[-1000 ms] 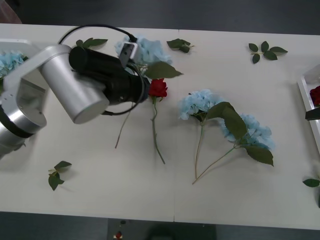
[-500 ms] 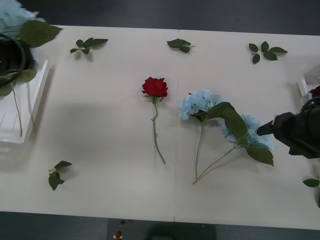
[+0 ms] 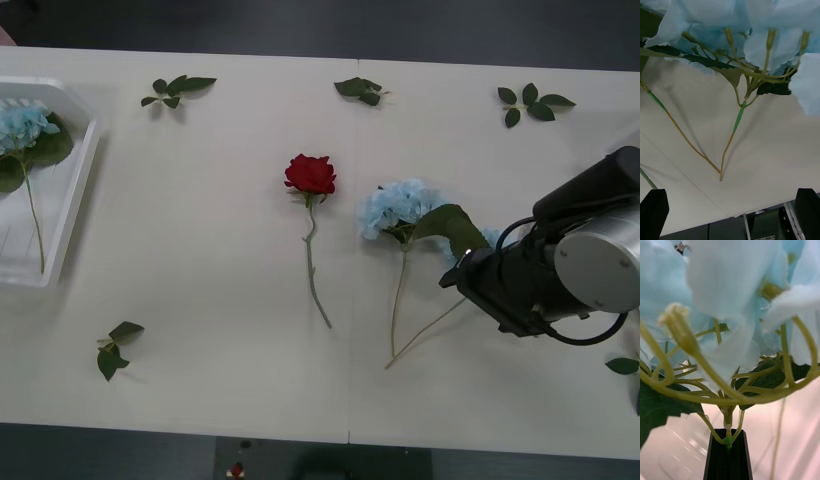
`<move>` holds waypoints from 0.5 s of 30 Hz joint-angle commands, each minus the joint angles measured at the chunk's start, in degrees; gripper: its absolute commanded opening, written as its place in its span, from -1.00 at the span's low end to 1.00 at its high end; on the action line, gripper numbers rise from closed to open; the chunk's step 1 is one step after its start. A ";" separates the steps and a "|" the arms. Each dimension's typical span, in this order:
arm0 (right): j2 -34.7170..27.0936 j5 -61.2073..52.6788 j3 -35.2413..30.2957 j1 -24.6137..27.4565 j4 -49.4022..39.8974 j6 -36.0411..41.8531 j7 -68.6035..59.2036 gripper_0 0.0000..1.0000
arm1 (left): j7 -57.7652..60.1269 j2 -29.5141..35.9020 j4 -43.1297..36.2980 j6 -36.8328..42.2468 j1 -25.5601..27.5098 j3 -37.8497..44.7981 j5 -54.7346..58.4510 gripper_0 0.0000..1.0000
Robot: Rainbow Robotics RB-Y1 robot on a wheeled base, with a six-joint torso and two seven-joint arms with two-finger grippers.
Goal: Put the red flowers into the right box and the blue flowers into the left box
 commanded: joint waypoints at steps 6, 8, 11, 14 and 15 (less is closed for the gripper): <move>1.01 4.23 6.14 -3.29 7.81 -6.58 -2.91 0.96 | -3.55 1.61 5.80 -6.87 -0.68 -3.39 -1.25 -0.77; 1.01 4.49 6.93 -3.64 9.57 -8.08 -3.00 0.97 | -3.55 1.70 5.72 -6.87 -0.68 -3.66 -1.52 -0.44; 1.01 5.11 7.90 -3.82 12.03 -10.62 -2.74 0.96 | -3.90 1.61 5.63 -7.13 -0.68 -3.66 -1.52 0.01; 1.01 5.46 8.43 -3.82 13.17 -12.03 -2.30 0.97 | -4.16 1.61 5.63 -8.27 -0.59 -3.66 -1.43 0.28; 1.01 5.55 8.51 -3.91 13.52 -12.29 -2.30 0.96 | -4.16 1.61 5.63 -8.62 -0.68 -3.66 -1.43 0.35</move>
